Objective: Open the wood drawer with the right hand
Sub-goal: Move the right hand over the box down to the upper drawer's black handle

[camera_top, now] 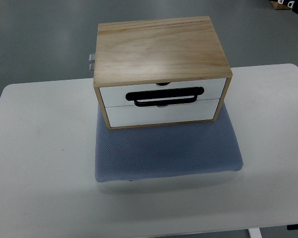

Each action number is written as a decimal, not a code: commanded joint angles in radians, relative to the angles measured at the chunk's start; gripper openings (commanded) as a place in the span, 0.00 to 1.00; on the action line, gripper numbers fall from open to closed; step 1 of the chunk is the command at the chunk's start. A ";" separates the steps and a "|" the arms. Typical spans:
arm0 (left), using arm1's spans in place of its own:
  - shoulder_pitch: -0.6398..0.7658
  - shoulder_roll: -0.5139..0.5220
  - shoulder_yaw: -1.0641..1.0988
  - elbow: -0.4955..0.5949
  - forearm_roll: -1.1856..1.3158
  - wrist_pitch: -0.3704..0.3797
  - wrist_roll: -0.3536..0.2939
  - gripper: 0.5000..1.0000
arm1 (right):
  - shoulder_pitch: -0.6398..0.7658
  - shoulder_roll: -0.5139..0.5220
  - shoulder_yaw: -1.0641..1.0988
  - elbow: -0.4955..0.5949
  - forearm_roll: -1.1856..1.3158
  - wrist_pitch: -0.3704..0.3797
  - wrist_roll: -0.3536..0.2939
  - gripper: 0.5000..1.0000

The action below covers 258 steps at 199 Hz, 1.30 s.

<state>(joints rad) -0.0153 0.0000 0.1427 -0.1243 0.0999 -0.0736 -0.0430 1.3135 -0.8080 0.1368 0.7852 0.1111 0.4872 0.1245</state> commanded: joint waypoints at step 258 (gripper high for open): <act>0.000 0.000 0.000 0.000 0.000 0.000 0.000 1.00 | 0.762 0.233 -0.798 0.557 -0.218 0.124 -0.022 0.89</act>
<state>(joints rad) -0.0153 0.0000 0.1427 -0.1243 0.1000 -0.0736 -0.0430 2.0738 -0.6179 -0.6469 1.3419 -0.0987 0.6109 0.1168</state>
